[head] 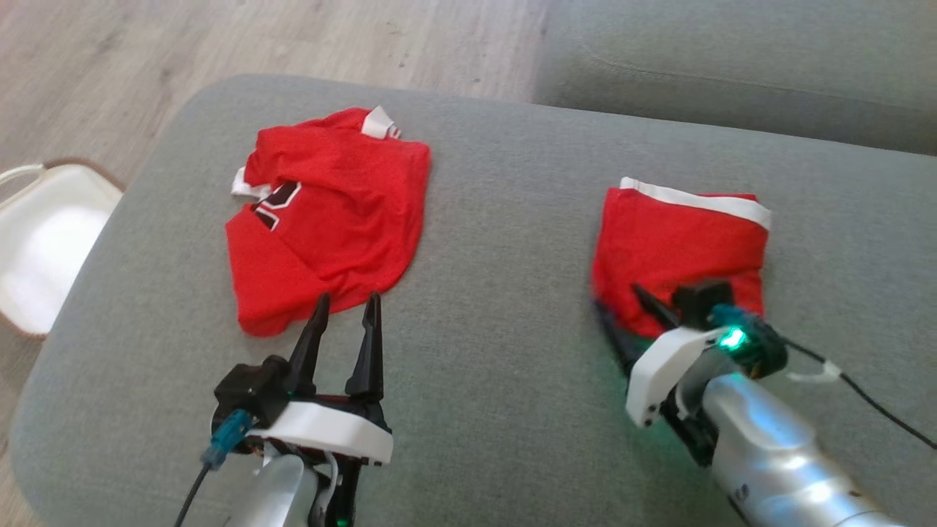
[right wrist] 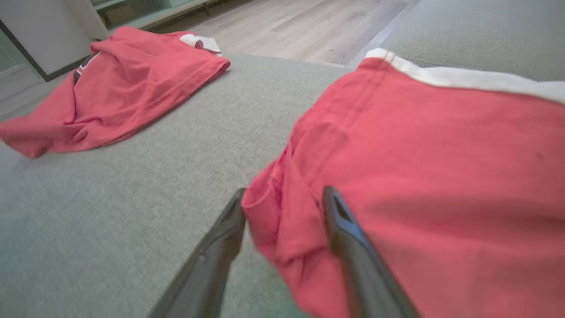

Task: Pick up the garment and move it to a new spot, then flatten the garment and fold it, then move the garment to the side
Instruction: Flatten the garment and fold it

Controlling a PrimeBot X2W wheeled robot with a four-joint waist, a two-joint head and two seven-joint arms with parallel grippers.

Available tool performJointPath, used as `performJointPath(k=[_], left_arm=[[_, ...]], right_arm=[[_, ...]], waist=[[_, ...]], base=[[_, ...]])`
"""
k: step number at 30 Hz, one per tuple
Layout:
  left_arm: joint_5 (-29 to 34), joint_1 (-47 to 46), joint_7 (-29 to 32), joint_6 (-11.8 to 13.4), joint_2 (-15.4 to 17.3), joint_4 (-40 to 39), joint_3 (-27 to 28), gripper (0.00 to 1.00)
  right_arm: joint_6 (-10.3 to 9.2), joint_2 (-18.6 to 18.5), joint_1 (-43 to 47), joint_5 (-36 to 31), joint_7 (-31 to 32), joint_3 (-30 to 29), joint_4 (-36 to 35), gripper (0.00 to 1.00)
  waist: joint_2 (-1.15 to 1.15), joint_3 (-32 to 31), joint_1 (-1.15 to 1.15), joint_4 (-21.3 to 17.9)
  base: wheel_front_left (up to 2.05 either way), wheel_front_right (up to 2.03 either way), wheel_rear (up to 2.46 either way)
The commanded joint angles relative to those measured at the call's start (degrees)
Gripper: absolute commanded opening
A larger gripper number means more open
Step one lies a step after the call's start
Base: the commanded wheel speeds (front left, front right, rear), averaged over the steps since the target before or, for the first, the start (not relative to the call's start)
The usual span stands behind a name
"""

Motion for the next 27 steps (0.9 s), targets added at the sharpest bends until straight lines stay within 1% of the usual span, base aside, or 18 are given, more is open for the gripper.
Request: performJointPath(k=[1,5,8,10,12,13,15,18,21,23,27], left_arm=[[-0.7,-1.1,-0.5,0.3,0.3,-1.5,1.9,1.0],[-0.9,-1.1,-0.5,0.4,0.3,-1.8,2.2,1.0],[-0.8,-0.9,-0.5,0.5,0.4,-1.9,3.0,1.0],[-0.7,-0.9,-0.5,0.4,0.5,-2.3,3.9,1.0],[-0.5,-1.0,-0.5,0.3,0.5,-3.0,5.0,1.0],[-0.3,-1.0,-0.5,0.3,0.5,-3.4,5.5,1.0],[0.8,-1.0,-0.5,0.4,0.7,-4.4,6.4,1.0],[1.8,-0.9,-0.5,0.3,0.6,-6.3,8.2,1.0],[2.5,-0.3,-0.5,0.4,0.5,-7.4,9.8,1.0],[3.8,0.1,-0.5,0.3,0.5,-7.7,9.9,1.0],[5.9,1.4,-0.5,0.1,0.4,-8.4,10.2,1.0]], right_arm=[[-0.04,0.8,0.1,0.1,-0.8,1.6,-0.9,1.0],[-0.04,1.5,-0.2,0.8,-1.4,4.3,-0.6,1.0],[-0.04,1.7,-0.4,2.0,-1.9,5.7,-2.1,1.0],[-0.04,1.4,-0.6,2.9,-2.1,6.1,-3.9,1.0],[-0.04,0.3,-1.2,3.5,-2.3,5.2,-6.0,1.0],[-0.04,-0.9,-1.9,2.7,-2.3,3.7,-7.9,1.0],[-0.04,-3.3,-2.2,-1.0,-2.4,-1.4,-12.2,1.0],[-0.04,-4.6,0.9,-6.4,-2.4,-11.4,-18.3,1.0],[-0.04,-3.9,5.6,-12.2,-2.4,-20.9,-24.3,1.0],[-0.04,-2.5,8.9,-15.5,-2.4,-26.4,-28.3,1.0],[-0.04,0.9,15.1,-20.5,-2.4,-34.8,-34.9,1.0]], waist=[[0.0,-0.3,0.0,-0.8],[0.0,-0.7,0.0,-2.7],[0.0,-1.1,0.0,-4.5],[0.0,-1.2,0.0,-6.0],[0.0,-1.4,0.0,-7.6],[0.0,-1.5,0.0,-8.4],[0.0,-1.6,0.0,-10.0],[0.0,-1.9,0.0,-12.2],[0.0,-2.2,0.0,-13.9],[0.0,-2.4,0.0,-15.0],[0.0,-2.6,0.0,-16.4]], base=[[0.0,0.0,0.0],[0.0,0.0,0.0],[0.0,0.0,0.0],[0.0,0.0,0.0],[0.0,0.0,0.0],[0.0,0.0,0.0],[0.0,0.0,0.0],[0.0,0.0,0.0],[0.0,0.0,0.0],[0.0,0.0,0.0],[0.0,0.0,0.0]])
